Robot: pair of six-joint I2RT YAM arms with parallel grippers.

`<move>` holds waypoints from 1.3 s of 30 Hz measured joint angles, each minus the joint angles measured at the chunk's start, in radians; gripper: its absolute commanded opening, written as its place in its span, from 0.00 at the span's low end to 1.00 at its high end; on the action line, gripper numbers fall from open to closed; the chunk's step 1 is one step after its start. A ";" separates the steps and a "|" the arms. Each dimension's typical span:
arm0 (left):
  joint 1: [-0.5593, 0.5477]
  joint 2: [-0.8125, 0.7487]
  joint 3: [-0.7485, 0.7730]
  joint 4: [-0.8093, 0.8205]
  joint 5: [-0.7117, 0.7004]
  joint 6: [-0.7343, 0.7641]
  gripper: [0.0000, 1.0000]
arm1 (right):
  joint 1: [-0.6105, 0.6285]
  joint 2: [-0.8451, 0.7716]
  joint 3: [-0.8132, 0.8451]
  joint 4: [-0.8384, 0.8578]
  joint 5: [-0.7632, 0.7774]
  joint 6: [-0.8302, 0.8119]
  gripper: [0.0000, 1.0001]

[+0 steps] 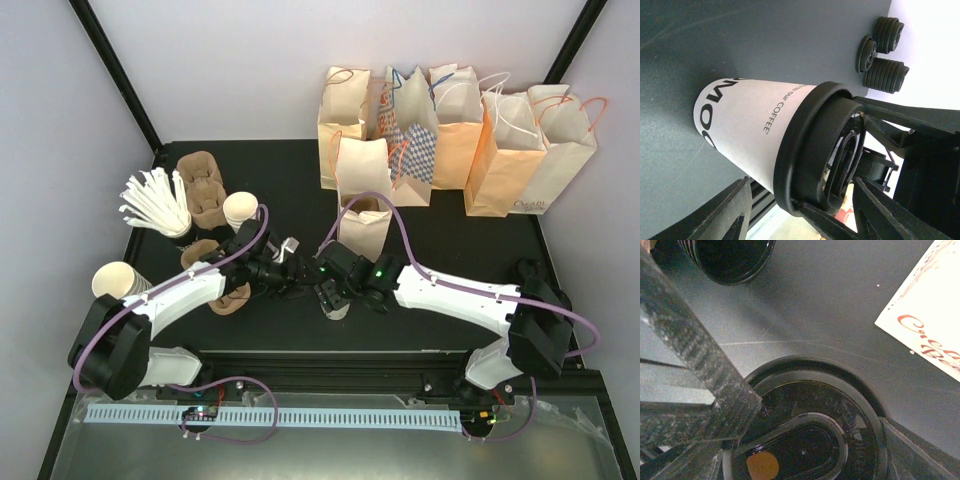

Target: Pack the takeout coffee

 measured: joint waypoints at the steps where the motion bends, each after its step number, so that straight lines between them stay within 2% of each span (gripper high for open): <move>1: 0.000 0.000 -0.004 -0.001 0.000 0.000 0.58 | 0.005 -0.002 -0.008 0.014 0.010 0.005 0.79; 10: 0.000 -0.042 -0.033 -0.009 0.002 0.000 0.57 | 0.076 -0.016 -0.058 0.089 0.132 0.063 0.79; 17: 0.000 -0.061 -0.039 -0.008 0.004 0.000 0.57 | 0.083 -0.050 -0.076 0.082 0.137 0.096 0.79; 30: 0.000 -0.070 -0.023 -0.048 0.003 0.026 0.58 | 0.082 0.023 0.096 -0.195 0.138 0.116 0.83; 39: 0.000 -0.070 0.009 -0.085 0.003 0.058 0.58 | 0.071 0.024 0.120 -0.296 0.139 0.114 0.84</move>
